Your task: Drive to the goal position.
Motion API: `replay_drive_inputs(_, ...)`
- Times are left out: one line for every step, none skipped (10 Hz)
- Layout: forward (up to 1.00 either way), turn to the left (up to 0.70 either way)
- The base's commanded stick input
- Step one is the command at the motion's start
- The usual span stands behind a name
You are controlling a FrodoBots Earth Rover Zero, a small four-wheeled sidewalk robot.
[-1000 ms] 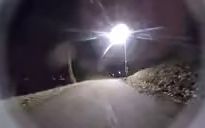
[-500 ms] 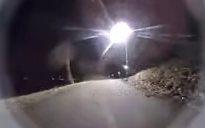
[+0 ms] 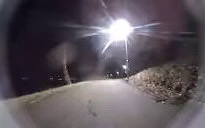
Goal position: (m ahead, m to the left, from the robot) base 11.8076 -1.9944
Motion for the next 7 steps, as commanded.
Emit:
replay_drive_inputs(1.0,0.0)
replay_drive_inputs(1.0,0.0)
replay_drive_inputs(1.0,0.0)
replay_drive_inputs(1.0,0.0)
replay_drive_inputs(1.0,0.0)
replay_drive_inputs(1.0,0.0)
replay_drive_inputs(1.0,0.0)
